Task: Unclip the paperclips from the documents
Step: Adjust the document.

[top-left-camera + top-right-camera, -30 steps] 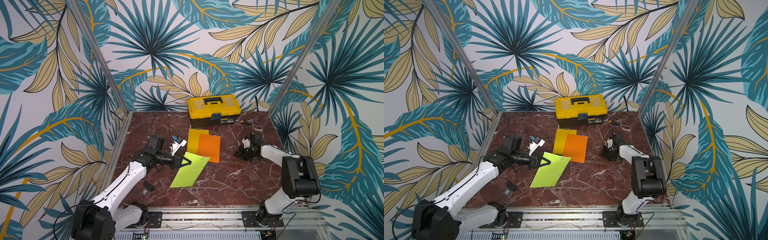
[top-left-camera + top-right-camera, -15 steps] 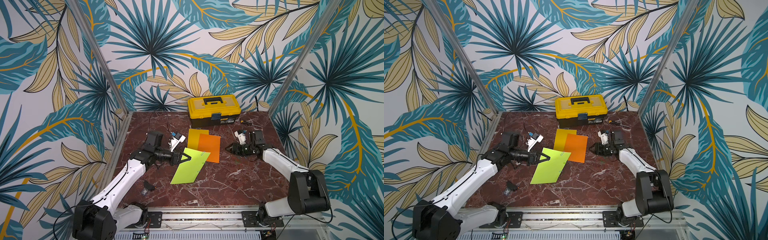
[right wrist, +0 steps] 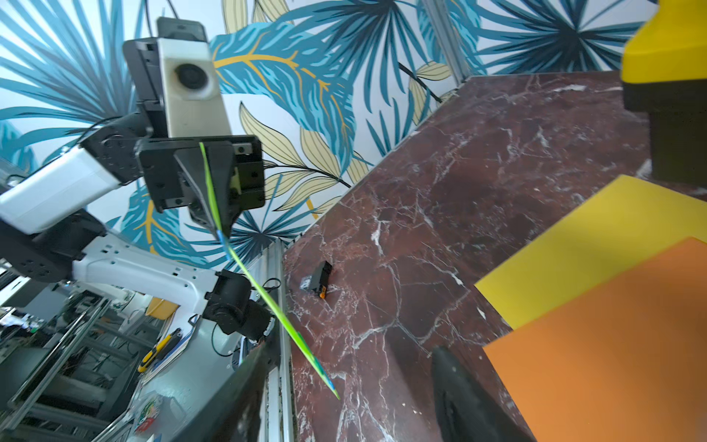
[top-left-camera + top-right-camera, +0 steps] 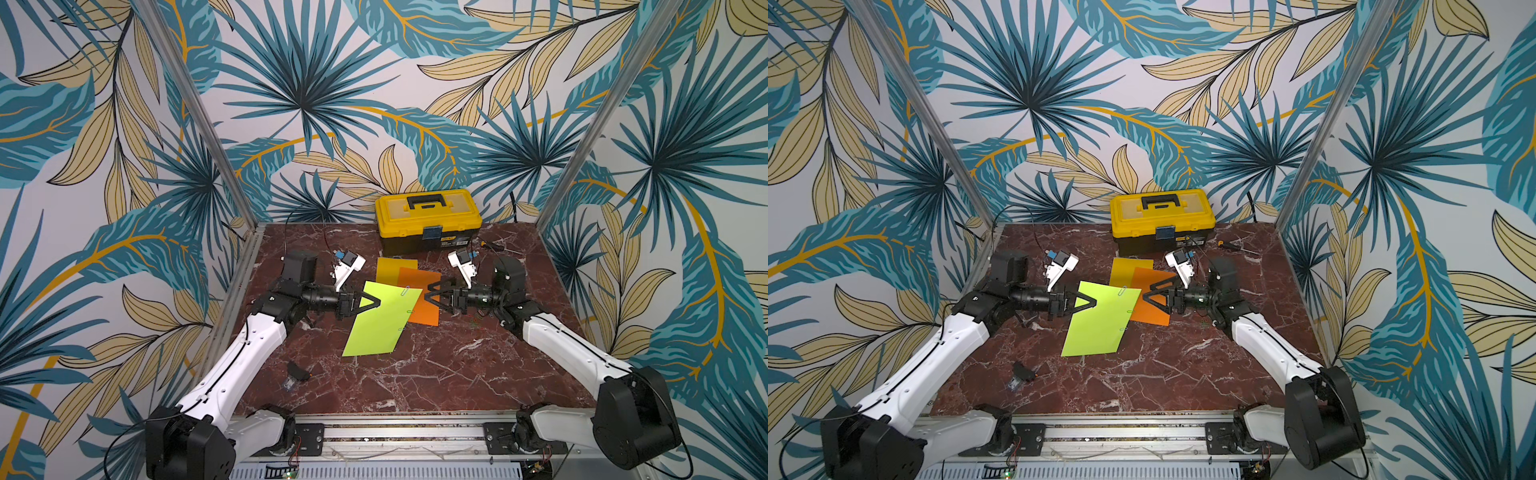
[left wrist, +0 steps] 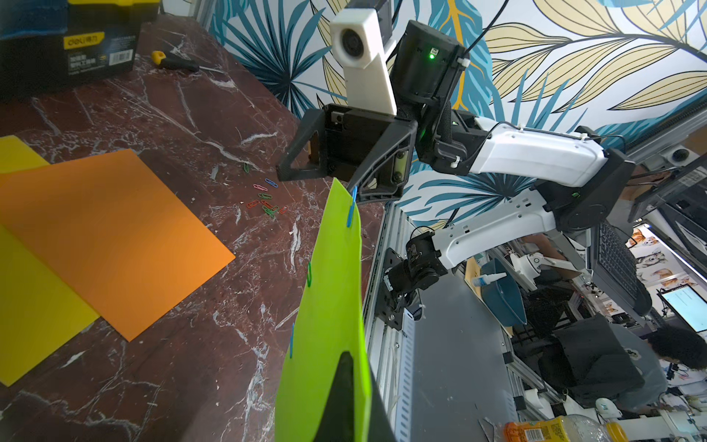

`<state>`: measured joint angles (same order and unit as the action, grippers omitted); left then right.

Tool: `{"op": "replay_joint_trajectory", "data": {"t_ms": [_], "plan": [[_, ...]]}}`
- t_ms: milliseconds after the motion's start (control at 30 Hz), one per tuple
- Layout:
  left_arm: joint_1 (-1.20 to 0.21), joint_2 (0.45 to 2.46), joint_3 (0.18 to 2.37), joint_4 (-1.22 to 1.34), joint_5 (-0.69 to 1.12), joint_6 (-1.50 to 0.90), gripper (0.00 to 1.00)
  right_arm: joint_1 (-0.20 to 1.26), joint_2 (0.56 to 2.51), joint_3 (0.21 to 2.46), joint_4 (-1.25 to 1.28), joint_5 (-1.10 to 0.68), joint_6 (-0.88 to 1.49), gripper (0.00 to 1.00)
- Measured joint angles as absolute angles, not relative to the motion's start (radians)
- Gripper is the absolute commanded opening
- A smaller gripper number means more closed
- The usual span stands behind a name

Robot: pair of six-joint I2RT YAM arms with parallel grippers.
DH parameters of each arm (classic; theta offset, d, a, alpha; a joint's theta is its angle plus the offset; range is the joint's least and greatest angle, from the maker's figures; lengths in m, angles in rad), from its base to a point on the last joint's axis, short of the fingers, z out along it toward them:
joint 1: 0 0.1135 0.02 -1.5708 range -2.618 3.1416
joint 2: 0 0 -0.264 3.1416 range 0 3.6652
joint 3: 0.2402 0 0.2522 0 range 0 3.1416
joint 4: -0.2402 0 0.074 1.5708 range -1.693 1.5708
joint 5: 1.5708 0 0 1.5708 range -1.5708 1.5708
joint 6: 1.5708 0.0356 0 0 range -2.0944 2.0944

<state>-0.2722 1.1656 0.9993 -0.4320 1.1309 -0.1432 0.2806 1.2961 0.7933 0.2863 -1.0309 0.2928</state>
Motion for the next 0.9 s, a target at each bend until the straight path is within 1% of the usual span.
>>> {"op": "replay_joint_trajectory", "data": {"t_ms": [167, 333, 600, 667, 767, 900], "plan": [[-0.268, 1.166, 1.006, -0.431, 1.15, -0.149, 0.0, 0.315, 1.306, 0.797, 0.378, -1.083, 0.323, 0.72], [-0.266, 1.166, 1.011, -0.407, 1.164, -0.172, 0.0, 0.351, 1.365, 0.815, 0.434, -1.123, 0.345, 0.7], [-0.265, 1.166, 1.011, -0.377, 1.172, -0.195, 0.0, 0.381, 1.413, 0.817, 0.606, -1.145, 0.474, 0.55], [-0.265, 1.166, 1.011, -0.374, 1.173, -0.198, 0.0, 0.382, 1.414, 0.817, 0.645, -1.15, 0.505, 0.5], [-0.265, 1.166, 1.011, -0.368, 1.175, -0.201, 0.0, 0.389, 1.414, 0.818, 0.677, -1.156, 0.534, 0.42], [-0.265, 1.167, 1.011, -0.357, 1.176, -0.208, 0.0, 0.397, 1.414, 0.82, 0.687, -1.161, 0.554, 0.34]]}}
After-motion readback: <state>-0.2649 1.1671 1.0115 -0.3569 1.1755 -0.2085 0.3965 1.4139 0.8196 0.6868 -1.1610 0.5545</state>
